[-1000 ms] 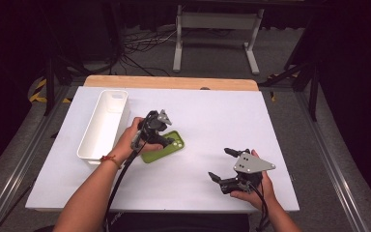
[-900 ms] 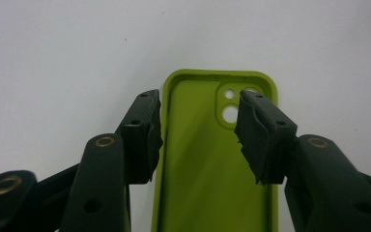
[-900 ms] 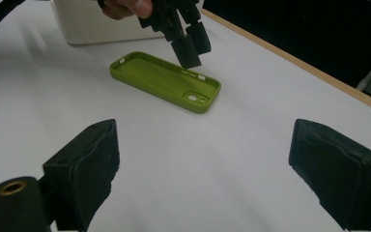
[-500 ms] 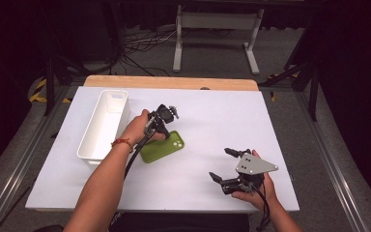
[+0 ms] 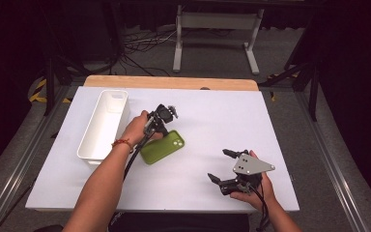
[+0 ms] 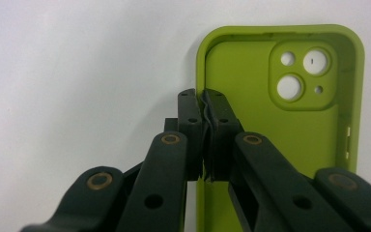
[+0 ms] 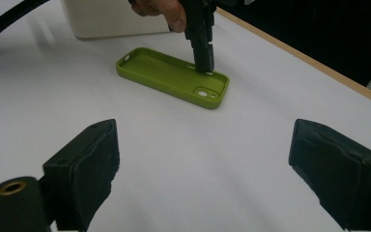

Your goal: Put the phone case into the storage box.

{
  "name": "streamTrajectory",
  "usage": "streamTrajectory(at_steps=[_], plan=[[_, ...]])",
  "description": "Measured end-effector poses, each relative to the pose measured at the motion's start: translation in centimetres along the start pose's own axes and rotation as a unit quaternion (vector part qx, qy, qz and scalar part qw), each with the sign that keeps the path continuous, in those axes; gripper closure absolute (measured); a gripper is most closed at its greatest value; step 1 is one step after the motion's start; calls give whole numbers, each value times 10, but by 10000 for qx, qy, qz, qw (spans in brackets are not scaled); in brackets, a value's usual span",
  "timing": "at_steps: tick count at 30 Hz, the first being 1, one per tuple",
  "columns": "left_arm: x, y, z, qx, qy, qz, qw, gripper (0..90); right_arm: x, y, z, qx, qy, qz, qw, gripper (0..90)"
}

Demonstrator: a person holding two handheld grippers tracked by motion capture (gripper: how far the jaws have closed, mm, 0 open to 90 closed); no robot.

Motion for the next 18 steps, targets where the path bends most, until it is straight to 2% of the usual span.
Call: streamTrajectory(at_steps=[3,5,9,11,16,17,18], plan=[[4,4,2,63,-76,-258,9996,878,0,0,1,3,17,6,10000,115],[7,5,2,77,-144,-278,9995,880,0,0,0,1,2,15,10000,115],[26,7,2,186,-511,-554,9970,881,1,-2,0,-41,-36,59,10000,115],[35,4,2,226,-734,-548,9955,882,2,-3,-1,-41,-45,72,10000,115],[52,0,6,358,-1211,-643,9899,882,4,-3,-2,-56,-83,117,9999,115],[55,-1,7,434,-1303,-652,9884,883,4,-4,-2,-60,-85,122,9999,115],[60,-1,9,493,-1460,-665,9858,883,4,-4,-2,-61,-83,125,9999,115]])
Point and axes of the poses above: each handheld gripper's, and its own axes: x roughly backward along the jaws, z roughly out of its underside, y roughly to its left, the point moved 7 cm from there along -x, roughly forward along the jaws, and after that the axes turned 7 degrees about -z, right-handed, at the moved point
